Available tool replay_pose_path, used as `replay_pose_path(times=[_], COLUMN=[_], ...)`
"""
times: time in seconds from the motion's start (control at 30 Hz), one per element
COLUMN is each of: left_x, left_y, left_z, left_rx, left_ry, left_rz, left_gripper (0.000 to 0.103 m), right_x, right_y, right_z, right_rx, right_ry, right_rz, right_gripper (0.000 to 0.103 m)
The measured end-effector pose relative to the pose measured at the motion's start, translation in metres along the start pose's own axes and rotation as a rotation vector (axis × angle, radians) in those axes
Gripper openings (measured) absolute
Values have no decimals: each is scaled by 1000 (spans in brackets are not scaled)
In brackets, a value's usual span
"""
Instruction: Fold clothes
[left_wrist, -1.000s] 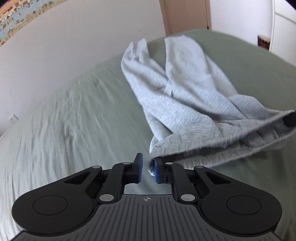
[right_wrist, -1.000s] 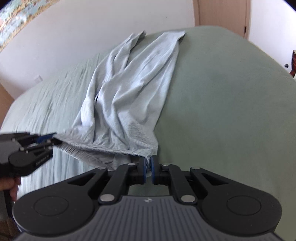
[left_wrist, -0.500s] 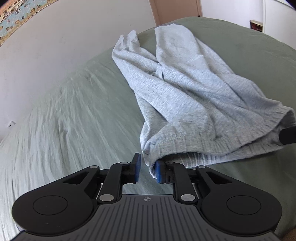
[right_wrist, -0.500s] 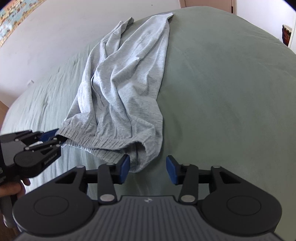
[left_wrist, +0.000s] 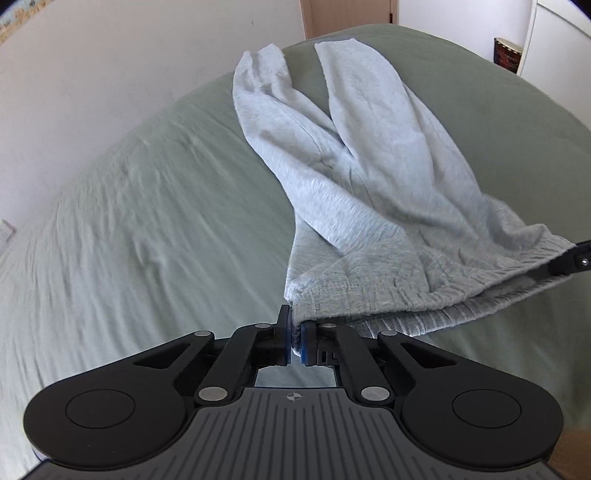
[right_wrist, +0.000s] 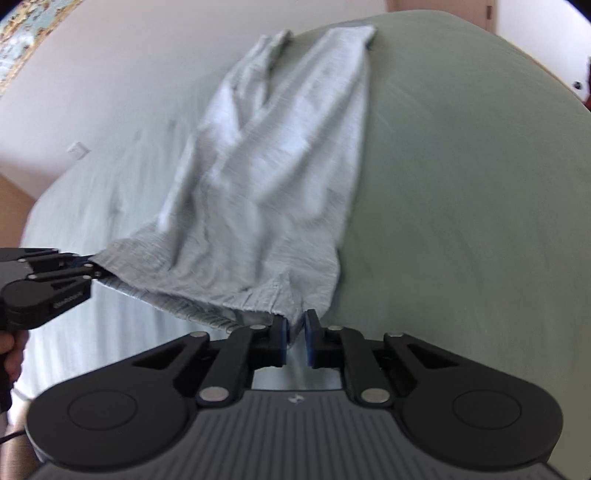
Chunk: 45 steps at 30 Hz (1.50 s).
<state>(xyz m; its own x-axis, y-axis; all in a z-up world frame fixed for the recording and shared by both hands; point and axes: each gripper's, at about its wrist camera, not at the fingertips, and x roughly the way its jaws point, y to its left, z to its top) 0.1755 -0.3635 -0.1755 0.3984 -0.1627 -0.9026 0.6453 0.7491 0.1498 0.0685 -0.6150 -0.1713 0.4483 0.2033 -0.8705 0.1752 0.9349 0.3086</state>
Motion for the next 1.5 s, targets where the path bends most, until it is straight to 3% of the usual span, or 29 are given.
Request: replay_pose_path(times=[0.2,0.47,0.67,0.77,0.83,1.0,1.13,1.2,1.33,1.4,1.5], left_x=[-75,-268,-401,-413,-393,-318,-279,-292,-354,-388,-391], left_y=[50,98,127,140,137,136,142,148,154,148,126], left_z=[79,216,294,326,340,379,418,440,469,474,463], left_rx=[41,233,324,320,348,385,373,372,379,399,439], left_ry=[-5,-50,-153,-141,-122,-63,-79,-124,-230,-287,-295], left_rz=[-39,15,69,68,72,91,139,180,236,258,256], left_gripper=[4,4,4,4,4,4,4,4,4,4,4], right_x=[-79,-254,-387,-407,-399,-331,-285,-290,-349,-375,-385], right_y=[37,134,186,190,186,156,142,144,151,152,150], right_z=[84,222,294,313,326,359,401,424,449,447,421], right_rx=[-63,-229,-290,-268,-258,-215,-186,-185,-202,-209,-229], right_ry=[8,14,-125,-150,-150,-121,-182,-245,-381,-413,-391], right_rz=[20,-101,-147,-131,-137,-195,-266,-285,-302,-313,-338], right_gripper=[8,7,6,6,6,5,4,4,4,4,4])
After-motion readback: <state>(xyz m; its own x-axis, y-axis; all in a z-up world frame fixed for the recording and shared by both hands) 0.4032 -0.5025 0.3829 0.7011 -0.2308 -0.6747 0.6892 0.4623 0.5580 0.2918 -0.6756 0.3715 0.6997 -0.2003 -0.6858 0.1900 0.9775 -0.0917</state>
